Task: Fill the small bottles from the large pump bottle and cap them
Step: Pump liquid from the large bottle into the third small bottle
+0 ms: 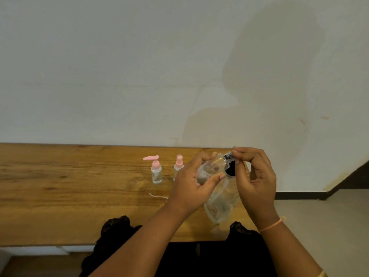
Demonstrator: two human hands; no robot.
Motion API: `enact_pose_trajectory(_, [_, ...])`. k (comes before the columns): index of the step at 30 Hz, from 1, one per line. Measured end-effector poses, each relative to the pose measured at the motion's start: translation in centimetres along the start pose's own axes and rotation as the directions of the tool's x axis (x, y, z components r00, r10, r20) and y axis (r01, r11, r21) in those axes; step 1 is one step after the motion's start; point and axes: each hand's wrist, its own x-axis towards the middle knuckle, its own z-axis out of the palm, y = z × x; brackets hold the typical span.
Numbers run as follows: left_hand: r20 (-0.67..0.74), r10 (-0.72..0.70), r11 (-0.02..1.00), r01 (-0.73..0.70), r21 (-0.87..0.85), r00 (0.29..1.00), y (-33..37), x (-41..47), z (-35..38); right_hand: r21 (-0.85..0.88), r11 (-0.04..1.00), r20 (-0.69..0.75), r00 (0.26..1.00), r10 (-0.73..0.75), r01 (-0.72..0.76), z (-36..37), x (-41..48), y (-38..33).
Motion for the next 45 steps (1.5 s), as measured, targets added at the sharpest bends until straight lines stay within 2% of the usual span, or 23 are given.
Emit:
enact_pose_trajectory(6, [-0.014, 0.01, 1.0, -0.01, -0.011, 1.0, 0.0, 0.0, 0.0, 0.041, 0.999, 0.006, 1.0, 0.022, -0.022, 0.1, 0.3, 0.0])
enact_pose_trajectory(12, [0.031, -0.038, 0.995, 0.035, 0.097, 0.999, -0.3, 0.0, 0.0, -0.011, 1.0, 0.027, 1.0, -0.005, 0.006, 0.0, -0.1, 1.1])
enact_pose_trajectory(16, [0.017, -0.046, 0.997, 0.045, 0.065, 0.999, -0.2, -0.1, 0.1, -0.014, 1.0, 0.002, 1.0, 0.003, -0.003, 0.1, -0.1, 0.6])
enact_pose_trajectory(22, [-0.027, 0.05, 0.999, -0.049, 0.009, 0.998, -0.2, -0.1, 0.1, 0.027, 0.999, -0.015, 0.999, 0.033, -0.033, 0.2, 0.2, -0.3])
enact_pose_trajectory(32, [0.053, -0.024, 0.999, 0.021, 0.045, 0.998, -0.7, 0.1, 0.0, 0.019, 1.0, 0.006, 1.0, 0.006, -0.006, 0.2, -0.1, 1.1])
enact_pose_trajectory(41, [-0.026, 0.047, 0.997, -0.045, 0.066, 0.999, -0.9, 0.0, 0.1, 0.054, 0.998, 0.019, 0.999, 0.031, -0.032, -0.2, 0.1, -0.2])
enact_pose_trajectory(45, [-0.014, 0.024, 0.999, -0.024, 0.023, 1.0, -0.8, 0.1, 0.1, 0.049, 0.998, 0.023, 0.999, 0.044, -0.045, -0.1, 0.5, -0.1])
